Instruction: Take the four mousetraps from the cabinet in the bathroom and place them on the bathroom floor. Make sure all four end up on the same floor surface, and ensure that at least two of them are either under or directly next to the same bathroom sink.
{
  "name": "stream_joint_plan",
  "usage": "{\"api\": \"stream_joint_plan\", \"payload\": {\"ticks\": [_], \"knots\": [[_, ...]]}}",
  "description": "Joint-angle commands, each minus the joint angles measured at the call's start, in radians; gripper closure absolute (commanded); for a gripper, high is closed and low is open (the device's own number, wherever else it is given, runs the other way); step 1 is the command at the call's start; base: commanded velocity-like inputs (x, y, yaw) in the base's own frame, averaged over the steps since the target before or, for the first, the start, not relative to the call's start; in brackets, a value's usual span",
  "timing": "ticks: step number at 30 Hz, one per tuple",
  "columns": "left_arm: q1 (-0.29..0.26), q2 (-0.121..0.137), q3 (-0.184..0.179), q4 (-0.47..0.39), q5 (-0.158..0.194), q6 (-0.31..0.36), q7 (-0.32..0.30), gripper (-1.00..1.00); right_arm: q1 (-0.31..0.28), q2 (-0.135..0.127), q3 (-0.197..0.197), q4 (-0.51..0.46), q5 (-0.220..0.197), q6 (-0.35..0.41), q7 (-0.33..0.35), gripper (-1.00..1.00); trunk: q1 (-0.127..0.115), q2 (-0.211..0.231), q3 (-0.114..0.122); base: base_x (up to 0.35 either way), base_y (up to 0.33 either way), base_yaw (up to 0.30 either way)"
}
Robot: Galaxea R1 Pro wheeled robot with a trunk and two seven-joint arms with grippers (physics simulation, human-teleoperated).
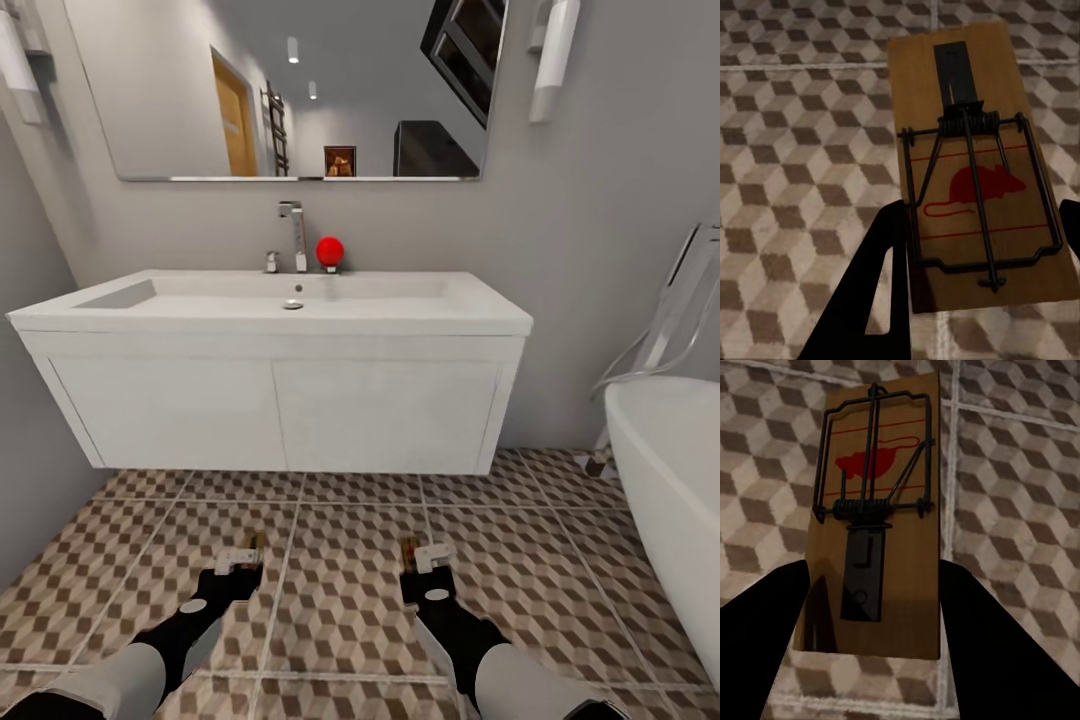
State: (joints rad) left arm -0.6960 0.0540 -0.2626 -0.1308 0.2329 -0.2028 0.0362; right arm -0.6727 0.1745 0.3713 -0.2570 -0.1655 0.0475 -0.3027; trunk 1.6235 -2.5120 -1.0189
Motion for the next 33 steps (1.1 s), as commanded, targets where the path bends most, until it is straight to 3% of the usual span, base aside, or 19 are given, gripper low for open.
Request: {"api": "stream_joint_plan", "payload": {"ticks": [1,6,14,16,19,22,33], "knots": [[0.0,0.0,-0.01,0.0,0.006,-0.003,0.006,1.0,-0.001,0.0,0.008,-0.001,-0.009,0.004,-0.007,1.0,0.0,0.0,-0.001,0.307,0.0,0.0],[0.0,0.0,-0.01,0.0,0.01,-0.006,0.007,1.0,-0.001,0.0,0.008,-0.001,-0.01,0.003,-0.004,1.0,0.0,0.0,-0.001,0.261,0.0,0.0],[0.0,0.002,-0.007,0.006,0.019,0.004,0.006,1.0,-0.001,-0.004,0.005,0.001,-0.012,0.005,-0.001,1.0,0.0,0.0,-0.001,0.023,0.0,0.0],[0.0,0.01,-0.006,0.009,0.02,0.021,0.001,1.0,-0.001,-0.014,0.003,0.002,-0.017,0.013,0.005,1.0,0.0,0.0,-0.001,0.001,0.0,0.0],[0.0,0.016,-0.005,0.008,0.019,0.049,-0.003,1.0,-0.001,-0.054,0.001,0.002,-0.022,0.03,0.025,1.0,0.0,0.0,-0.001,0.0,0.0,0.0],[0.0,0.016,-0.006,0.007,0.017,0.052,-0.004,1.0,-0.001,-0.07,0.0,0.002,-0.023,0.036,0.032,1.0,0.0,0.0,-0.001,0.0,0.0,0.0],[0.0,0.015,-0.009,0.001,0.009,0.045,-0.003,1.0,-0.001,-0.073,0.0,0.002,-0.023,0.036,0.034,1.0,0.0,0.0,-0.001,0.05,0.02,0.0]]}}
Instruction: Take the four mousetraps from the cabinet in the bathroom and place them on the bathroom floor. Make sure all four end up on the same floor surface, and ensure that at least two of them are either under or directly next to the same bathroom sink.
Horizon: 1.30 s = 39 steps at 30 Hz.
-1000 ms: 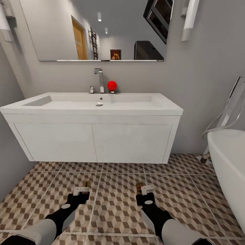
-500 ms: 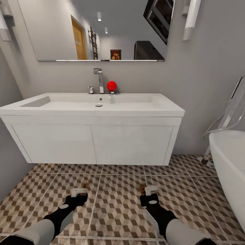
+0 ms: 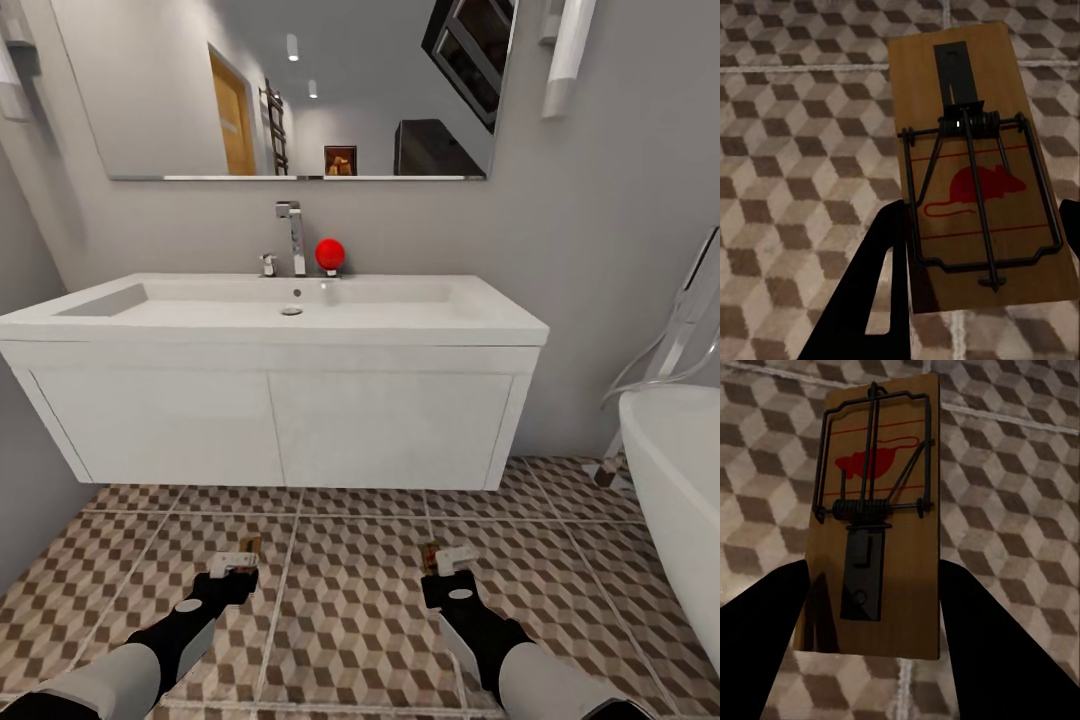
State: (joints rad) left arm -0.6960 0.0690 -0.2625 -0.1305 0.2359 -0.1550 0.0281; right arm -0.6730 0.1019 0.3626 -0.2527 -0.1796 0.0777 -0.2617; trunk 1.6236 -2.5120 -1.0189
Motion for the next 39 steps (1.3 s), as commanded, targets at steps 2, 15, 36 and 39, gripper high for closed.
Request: {"api": "stream_joint_plan", "payload": {"ticks": [2,15,36,39], "knots": [[0.0,0.0,-0.007,0.0,0.008,-0.003,0.005,1.0,0.0,0.0,0.009,-0.002,-0.009,0.005,-0.007,1.0,0.0,0.0,-0.001,0.279,0.108,0.0],[0.0,-0.016,-0.008,0.0,0.01,0.003,0.014,1.0,0.0,0.001,0.009,-0.002,-0.009,0.005,-0.007,1.0,0.0,0.0,-0.001,0.136,0.043,0.0],[0.0,-0.051,0.0,-0.001,0.014,-0.001,0.081,1.0,0.0,-0.001,0.009,-0.002,-0.008,0.005,-0.007,1.0,0.004,-0.002,-0.036,0.0,0.0,0.0],[0.0,-0.052,0.0,-0.001,0.014,-0.001,0.08,1.0,0.0,-0.001,0.009,-0.002,-0.008,0.005,-0.007,1.0,0.006,-0.003,-0.047,0.0,0.0,0.0]]}}
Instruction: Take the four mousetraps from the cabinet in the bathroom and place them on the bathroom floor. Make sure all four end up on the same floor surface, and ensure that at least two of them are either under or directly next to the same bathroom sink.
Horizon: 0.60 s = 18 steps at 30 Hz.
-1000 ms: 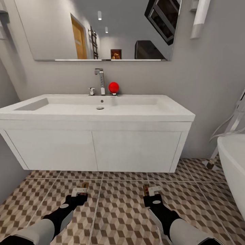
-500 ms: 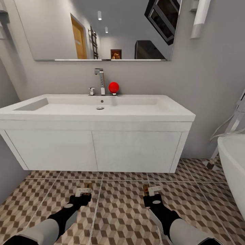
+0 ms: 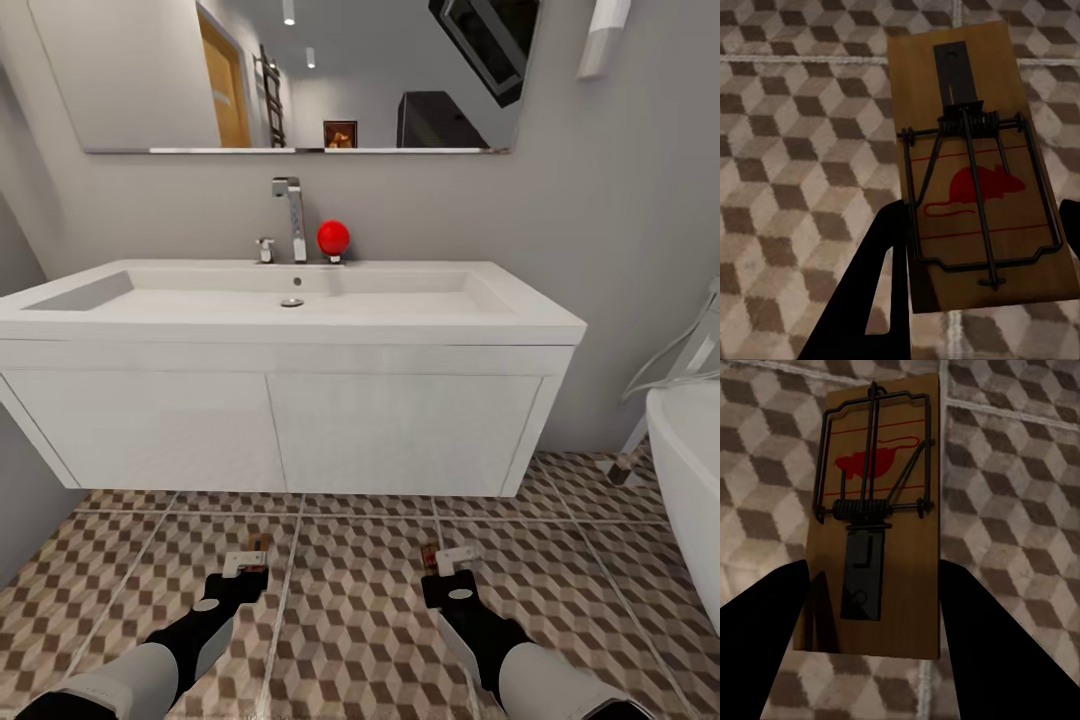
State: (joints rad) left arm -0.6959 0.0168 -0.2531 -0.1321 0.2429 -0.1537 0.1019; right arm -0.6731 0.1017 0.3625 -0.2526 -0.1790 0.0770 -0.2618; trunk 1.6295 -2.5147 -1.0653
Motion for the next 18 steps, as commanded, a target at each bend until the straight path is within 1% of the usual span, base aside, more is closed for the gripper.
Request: {"api": "stream_joint_plan", "payload": {"ticks": [1,18], "knots": [[0.0,0.0,-0.009,0.0,0.007,-0.003,0.006,1.0,0.0,0.0,0.009,-0.002,-0.009,0.006,-0.007,1.0,0.0,-0.001,-0.005,0.0,0.0,0.0],[0.0,0.0,-0.01,0.0,0.003,-0.003,0.007,1.0,0.0,0.001,0.009,-0.002,-0.009,-0.003,-0.007,1.0,0.008,-0.005,-0.071,0.0,0.0,0.0]]}}
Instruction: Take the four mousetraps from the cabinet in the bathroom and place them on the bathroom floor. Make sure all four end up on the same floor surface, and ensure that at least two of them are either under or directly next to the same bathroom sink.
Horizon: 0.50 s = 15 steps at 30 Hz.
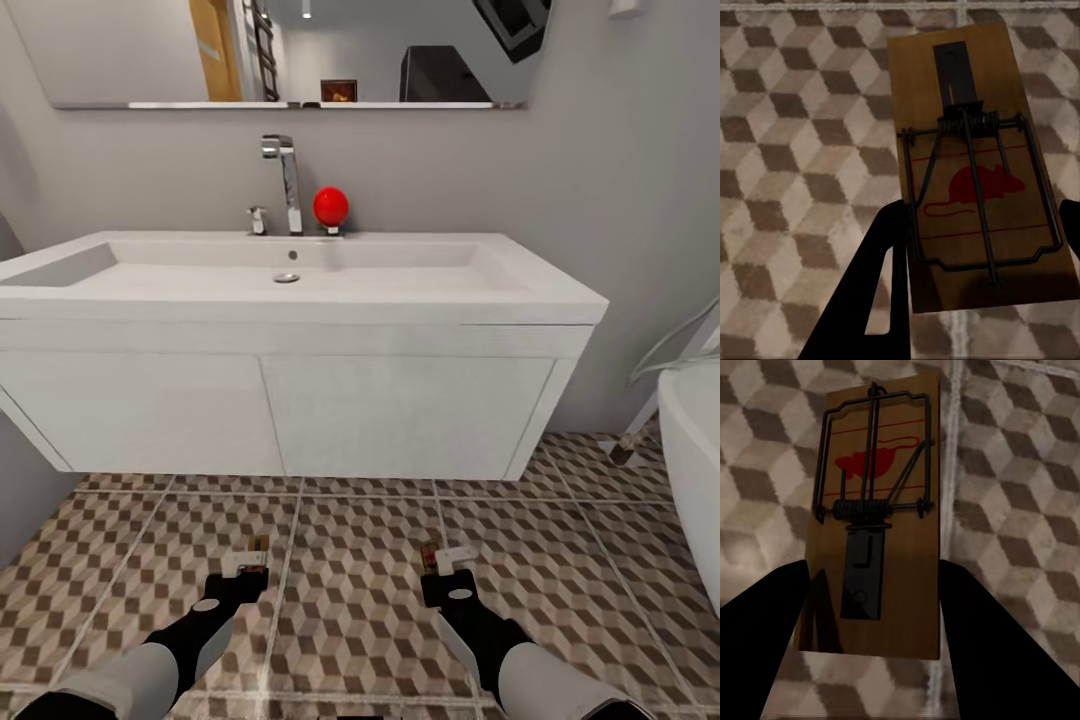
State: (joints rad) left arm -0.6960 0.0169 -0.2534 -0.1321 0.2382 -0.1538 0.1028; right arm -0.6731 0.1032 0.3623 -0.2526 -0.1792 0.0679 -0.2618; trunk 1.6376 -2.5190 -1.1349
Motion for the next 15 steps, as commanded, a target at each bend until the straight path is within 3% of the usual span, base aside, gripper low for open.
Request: {"api": "stream_joint_plan", "payload": {"ticks": [1,15], "knots": [[0.0,0.0,-0.009,0.0,0.007,-0.003,0.006,1.0,0.0,0.0,0.008,-0.002,-0.009,0.006,-0.007,1.0,0.0,-0.001,-0.005,0.0,0.0,0.0],[0.0,0.0,-0.009,0.001,0.009,-0.003,0.006,1.0,0.0,-0.002,0.008,-0.002,-0.009,0.006,-0.007,1.0,0.006,-0.004,-0.059,0.0,0.0,0.0]]}}
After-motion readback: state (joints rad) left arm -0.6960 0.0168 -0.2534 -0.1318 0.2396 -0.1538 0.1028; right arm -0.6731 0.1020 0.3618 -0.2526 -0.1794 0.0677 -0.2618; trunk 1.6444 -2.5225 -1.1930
